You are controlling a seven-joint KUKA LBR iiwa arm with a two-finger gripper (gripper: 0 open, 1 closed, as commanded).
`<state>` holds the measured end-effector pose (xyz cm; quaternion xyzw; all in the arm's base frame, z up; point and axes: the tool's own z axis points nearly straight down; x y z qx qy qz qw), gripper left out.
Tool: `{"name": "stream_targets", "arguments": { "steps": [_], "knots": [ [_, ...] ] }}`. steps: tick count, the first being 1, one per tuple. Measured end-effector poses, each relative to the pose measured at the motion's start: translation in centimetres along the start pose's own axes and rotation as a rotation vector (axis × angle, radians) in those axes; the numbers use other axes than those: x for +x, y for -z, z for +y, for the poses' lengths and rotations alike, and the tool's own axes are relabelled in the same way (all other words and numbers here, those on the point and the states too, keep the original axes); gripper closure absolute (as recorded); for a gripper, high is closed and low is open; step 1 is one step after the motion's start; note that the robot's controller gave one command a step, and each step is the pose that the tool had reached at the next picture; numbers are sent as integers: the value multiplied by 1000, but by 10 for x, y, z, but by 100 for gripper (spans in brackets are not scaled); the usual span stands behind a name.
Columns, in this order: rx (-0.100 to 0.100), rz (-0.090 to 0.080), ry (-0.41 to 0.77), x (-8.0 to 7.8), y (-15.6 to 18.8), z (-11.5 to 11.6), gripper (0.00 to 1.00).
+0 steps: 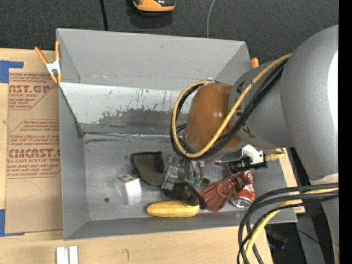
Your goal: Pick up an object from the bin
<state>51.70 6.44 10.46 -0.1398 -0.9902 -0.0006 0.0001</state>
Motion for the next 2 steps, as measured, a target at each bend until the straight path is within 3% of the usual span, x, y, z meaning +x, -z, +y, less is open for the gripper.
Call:
{"name": "stream_targets", "arguments": {
  "steps": [2],
  "knots": [
    [3,7,0,2,31,-1,100]
  ]
}}
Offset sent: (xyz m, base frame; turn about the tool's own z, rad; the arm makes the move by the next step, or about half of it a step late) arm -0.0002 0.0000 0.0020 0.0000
